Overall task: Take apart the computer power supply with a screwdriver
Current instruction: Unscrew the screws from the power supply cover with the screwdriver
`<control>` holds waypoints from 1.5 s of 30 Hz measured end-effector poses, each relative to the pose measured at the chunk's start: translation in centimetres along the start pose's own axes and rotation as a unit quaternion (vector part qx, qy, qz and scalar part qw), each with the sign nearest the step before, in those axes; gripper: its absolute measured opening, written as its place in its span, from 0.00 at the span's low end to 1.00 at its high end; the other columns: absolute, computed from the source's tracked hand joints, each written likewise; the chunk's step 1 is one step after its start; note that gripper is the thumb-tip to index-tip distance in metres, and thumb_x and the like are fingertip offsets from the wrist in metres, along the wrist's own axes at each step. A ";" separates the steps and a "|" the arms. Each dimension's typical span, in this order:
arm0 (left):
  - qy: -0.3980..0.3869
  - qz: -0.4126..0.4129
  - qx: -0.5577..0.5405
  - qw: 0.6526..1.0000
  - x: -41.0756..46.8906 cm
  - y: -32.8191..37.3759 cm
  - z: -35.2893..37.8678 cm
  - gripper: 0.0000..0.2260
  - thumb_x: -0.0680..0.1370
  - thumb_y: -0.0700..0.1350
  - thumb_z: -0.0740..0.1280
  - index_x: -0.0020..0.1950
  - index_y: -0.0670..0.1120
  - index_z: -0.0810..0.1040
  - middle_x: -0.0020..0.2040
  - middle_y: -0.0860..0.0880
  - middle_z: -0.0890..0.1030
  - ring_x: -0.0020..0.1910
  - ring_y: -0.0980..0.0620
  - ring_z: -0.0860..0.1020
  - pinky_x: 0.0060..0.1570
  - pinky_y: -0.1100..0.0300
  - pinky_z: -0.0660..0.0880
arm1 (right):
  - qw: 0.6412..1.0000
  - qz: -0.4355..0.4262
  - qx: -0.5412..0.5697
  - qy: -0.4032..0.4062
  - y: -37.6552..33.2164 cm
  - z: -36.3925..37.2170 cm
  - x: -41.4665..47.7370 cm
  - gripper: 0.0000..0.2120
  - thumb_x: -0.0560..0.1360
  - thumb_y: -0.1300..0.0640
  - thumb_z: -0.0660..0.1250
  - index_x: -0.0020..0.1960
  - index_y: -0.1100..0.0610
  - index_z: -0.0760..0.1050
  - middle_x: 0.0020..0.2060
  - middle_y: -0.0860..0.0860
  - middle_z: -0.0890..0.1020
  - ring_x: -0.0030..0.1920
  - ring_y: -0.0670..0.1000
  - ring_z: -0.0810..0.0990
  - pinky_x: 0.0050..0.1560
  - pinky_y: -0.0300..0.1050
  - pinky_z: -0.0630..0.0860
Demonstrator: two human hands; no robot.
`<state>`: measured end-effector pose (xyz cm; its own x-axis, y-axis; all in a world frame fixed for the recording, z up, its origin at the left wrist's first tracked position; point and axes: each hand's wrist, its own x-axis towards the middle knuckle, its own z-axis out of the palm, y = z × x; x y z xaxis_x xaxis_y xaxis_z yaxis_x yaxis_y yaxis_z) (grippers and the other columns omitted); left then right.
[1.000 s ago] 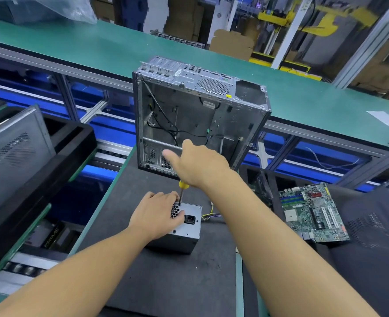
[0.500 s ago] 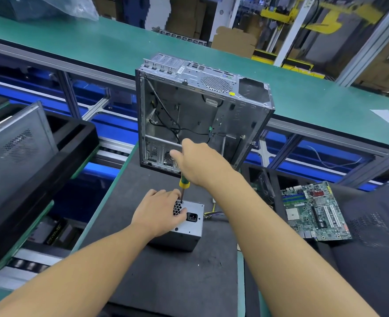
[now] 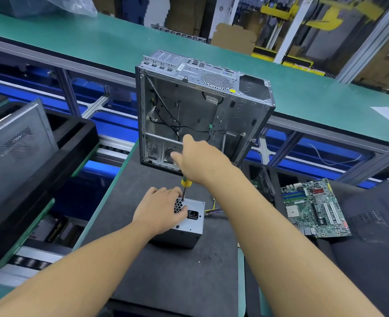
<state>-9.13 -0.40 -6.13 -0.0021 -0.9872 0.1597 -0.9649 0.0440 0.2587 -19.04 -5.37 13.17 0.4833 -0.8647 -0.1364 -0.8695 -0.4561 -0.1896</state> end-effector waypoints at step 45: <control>-0.002 -0.003 -0.007 1.000 0.0 0.0 0.0 0.15 0.77 0.61 0.55 0.55 0.53 0.72 0.37 0.58 0.69 0.41 0.55 0.70 0.54 0.56 0.67 | 0.998 -0.011 -0.047 -0.047 0.3 -0.7 -0.4 0.07 0.82 0.53 0.54 0.53 0.58 0.63 0.37 0.52 0.72 0.40 0.58 0.74 0.31 0.46 0.62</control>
<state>-9.14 -0.39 -6.09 0.0021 -0.9880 0.1541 -0.9614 0.0404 0.2723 -19.54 -5.32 13.86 0.5067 -0.8325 -0.2240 -0.8617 -0.4969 -0.1025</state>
